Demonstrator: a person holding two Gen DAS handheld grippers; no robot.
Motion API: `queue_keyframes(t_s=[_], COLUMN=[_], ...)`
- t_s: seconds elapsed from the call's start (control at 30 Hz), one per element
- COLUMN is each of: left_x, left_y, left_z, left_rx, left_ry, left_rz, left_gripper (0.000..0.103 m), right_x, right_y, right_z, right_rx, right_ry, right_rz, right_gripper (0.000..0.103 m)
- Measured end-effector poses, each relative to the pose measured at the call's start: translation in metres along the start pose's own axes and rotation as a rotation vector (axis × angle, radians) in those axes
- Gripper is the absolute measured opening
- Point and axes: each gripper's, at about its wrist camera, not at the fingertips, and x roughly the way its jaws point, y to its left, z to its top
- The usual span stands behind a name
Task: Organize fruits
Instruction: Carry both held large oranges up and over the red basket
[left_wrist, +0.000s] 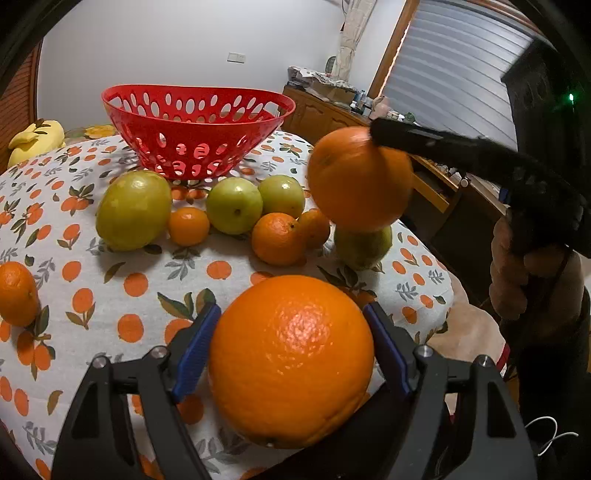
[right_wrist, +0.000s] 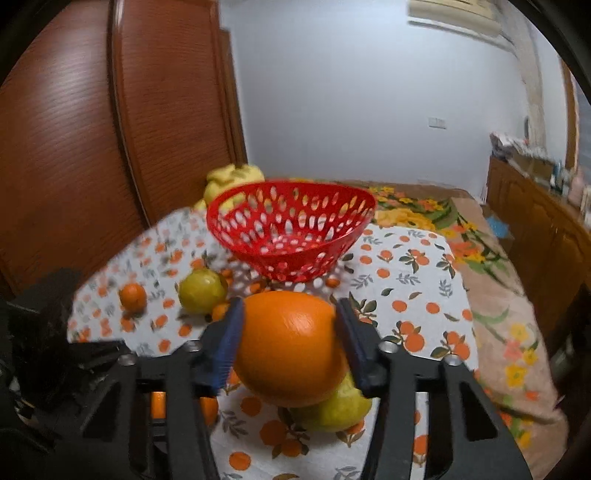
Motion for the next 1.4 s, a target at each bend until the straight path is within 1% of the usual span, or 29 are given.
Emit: queue_keyframes(t_s=[0.07, 0.1, 0.17, 0.2, 0.27, 0.3, 0.33, 0.37, 0.4, 0.43, 0.57, 0.7, 0.8, 0.97, 1.4], left_x=[0.000, 0.000, -0.001, -0.001, -0.001, -0.001, -0.001, -0.001, -0.001, -0.002, -0.005, -0.010, -0.014, -0.017, -0.028], left_y=[-0.001, -0.001, 0.002, 0.002, 0.002, 0.003, 0.001, 0.001, 0.002, 0.002, 0.005, 0.017, 0.026, 0.036, 0.044], left_z=[0.000, -0.001, -0.001, -0.001, -0.001, -0.001, -0.001, -0.001, -0.002, -0.002, -0.001, 0.000, 0.000, 0.002, 0.014], left_rx=[0.013, 0.013, 0.006, 0.001, 0.000, 0.000, 0.001, 0.001, -0.001, -0.001, -0.003, -0.027, -0.039, -0.051, -0.061], left_ry=[0.004, -0.001, -0.003, -0.004, -0.003, -0.004, -0.005, -0.006, -0.007, -0.009, -0.019, -0.031, -0.040, -0.050, -0.094], left_rz=[0.007, 0.007, -0.004, -0.007, -0.008, -0.008, -0.008, -0.008, -0.008, -0.007, 0.016, 0.046, 0.066, 0.084, 0.101], left_gripper=[0.078, 0.078, 0.078, 0.078, 0.078, 0.078, 0.078, 0.078, 0.078, 0.078, 0.078, 0.078, 0.078, 0.077, 0.077], right_x=[0.018, 0.019, 0.019, 0.020, 0.021, 0.021, 0.022, 0.022, 0.025, 0.027, 0.035, 0.045, 0.050, 0.051, 0.047], right_y=[-0.001, -0.004, -0.007, -0.009, -0.014, -0.015, -0.015, -0.017, -0.020, -0.021, -0.016, -0.009, -0.004, 0.001, 0.007], right_z=[-0.002, -0.003, -0.003, -0.006, -0.007, -0.007, -0.007, -0.007, -0.008, -0.009, -0.015, -0.019, -0.022, -0.023, -0.013], right_rx=[0.004, 0.022, 0.029, 0.037, 0.061, 0.064, 0.060, 0.073, 0.093, 0.102, 0.115, 0.115, 0.100, 0.059, 0.001], right_ry=[0.059, 0.039, 0.035, 0.024, 0.027, 0.025, 0.022, 0.022, 0.030, 0.040, 0.053, 0.082, 0.101, 0.118, 0.098], right_rz=[0.032, 0.043, 0.036, 0.029, 0.047, 0.034, 0.024, 0.030, 0.052, 0.071, 0.113, 0.141, 0.150, 0.159, 0.175], right_gripper=[0.041, 0.046, 0.047, 0.052, 0.060, 0.068, 0.072, 0.074, 0.078, 0.081, 0.082, 0.083, 0.086, 0.085, 0.083])
